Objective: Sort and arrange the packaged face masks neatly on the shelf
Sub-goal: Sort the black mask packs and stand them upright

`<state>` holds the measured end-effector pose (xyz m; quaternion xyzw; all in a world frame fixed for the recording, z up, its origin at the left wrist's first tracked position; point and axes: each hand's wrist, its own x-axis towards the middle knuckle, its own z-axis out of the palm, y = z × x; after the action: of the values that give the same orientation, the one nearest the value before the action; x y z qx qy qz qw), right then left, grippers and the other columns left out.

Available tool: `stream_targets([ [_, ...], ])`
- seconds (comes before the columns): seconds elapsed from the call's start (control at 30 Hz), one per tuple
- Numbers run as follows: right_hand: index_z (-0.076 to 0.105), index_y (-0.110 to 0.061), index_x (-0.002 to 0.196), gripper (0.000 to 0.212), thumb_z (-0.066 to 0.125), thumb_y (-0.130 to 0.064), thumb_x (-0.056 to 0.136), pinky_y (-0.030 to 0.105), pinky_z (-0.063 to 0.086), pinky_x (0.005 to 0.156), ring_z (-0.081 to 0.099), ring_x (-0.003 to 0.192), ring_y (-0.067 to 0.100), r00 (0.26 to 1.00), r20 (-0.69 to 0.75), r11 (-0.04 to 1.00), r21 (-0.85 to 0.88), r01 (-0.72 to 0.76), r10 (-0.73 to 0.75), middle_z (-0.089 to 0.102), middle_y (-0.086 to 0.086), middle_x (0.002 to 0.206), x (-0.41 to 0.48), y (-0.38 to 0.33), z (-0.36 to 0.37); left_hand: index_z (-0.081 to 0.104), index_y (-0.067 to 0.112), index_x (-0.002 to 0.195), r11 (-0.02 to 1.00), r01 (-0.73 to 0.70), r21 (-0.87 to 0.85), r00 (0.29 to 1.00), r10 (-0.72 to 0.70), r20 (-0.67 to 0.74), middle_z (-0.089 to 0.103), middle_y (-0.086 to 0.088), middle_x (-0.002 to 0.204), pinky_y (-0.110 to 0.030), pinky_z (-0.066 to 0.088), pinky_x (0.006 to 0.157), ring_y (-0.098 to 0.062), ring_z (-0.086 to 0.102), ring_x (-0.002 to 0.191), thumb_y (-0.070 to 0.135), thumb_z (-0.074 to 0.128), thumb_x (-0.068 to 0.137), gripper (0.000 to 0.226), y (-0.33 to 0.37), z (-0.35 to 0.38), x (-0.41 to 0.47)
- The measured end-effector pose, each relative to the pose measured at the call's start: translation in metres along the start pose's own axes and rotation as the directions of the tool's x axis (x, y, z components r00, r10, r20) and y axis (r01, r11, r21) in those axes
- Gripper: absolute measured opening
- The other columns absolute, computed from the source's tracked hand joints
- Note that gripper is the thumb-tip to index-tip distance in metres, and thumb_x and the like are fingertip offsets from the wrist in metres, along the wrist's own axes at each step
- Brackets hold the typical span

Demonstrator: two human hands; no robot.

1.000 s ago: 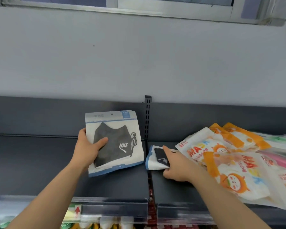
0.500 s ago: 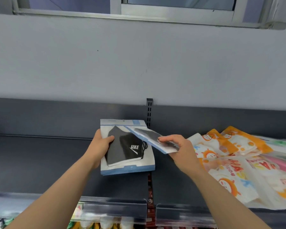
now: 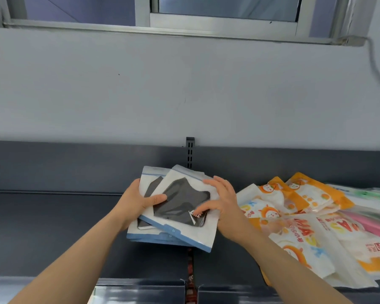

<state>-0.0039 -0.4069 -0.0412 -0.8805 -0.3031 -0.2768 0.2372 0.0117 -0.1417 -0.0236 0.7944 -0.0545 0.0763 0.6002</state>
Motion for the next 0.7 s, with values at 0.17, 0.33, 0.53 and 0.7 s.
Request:
stream_targets([
  [0.17,0.038,-0.038,0.142,0.061,0.045,-0.002,0.094,0.027,0.022,0.114,0.023,0.145,0.016,0.829,0.219,0.672,0.497,-0.548,0.514,0.023,-0.006,0.158,0.003,0.019,-0.012,0.051,0.025,0.120,0.996,-0.005,-0.090,0.996,-0.003,-0.088,0.070,0.001,0.108,-0.035,0.057,0.080,-0.018,0.070,0.094,0.033,0.087,0.071,0.062,-0.011,-0.006,-0.003],
  [0.33,0.055,-0.010,0.127,0.045,0.070,-0.011,0.085,0.036,0.055,0.089,0.068,0.105,0.023,0.790,0.390,0.283,0.782,-0.556,0.473,0.070,0.008,0.117,0.018,0.002,0.004,0.047,0.028,0.127,0.965,-0.089,-0.246,0.996,0.083,-0.034,0.068,-0.001,0.117,-0.035,0.058,0.083,-0.018,0.070,0.101,0.022,0.080,0.080,0.057,-0.007,0.009,-0.009],
  [0.53,0.062,-0.019,0.116,0.049,0.077,0.000,0.074,0.037,0.055,0.086,0.070,0.100,0.020,0.855,0.248,0.442,0.771,-0.459,0.455,0.073,0.003,0.107,0.032,0.010,-0.014,0.043,0.039,0.129,0.964,-0.149,-0.219,0.981,0.172,0.090,0.070,0.011,0.116,-0.017,0.055,0.077,-0.007,0.069,0.103,0.004,0.067,0.090,0.058,0.003,0.013,-0.009],
  [0.7,0.057,-0.016,0.121,0.044,0.062,0.006,0.084,0.045,0.051,0.096,0.065,0.106,0.024,0.760,0.305,0.331,0.763,-0.556,0.575,0.070,0.007,0.113,0.022,0.014,0.008,0.026,0.037,0.136,0.975,-0.068,-0.210,0.997,0.072,0.011,0.060,0.010,0.120,-0.011,0.053,0.065,-0.005,0.065,0.100,0.003,0.061,0.093,0.065,-0.007,0.032,-0.010],
])
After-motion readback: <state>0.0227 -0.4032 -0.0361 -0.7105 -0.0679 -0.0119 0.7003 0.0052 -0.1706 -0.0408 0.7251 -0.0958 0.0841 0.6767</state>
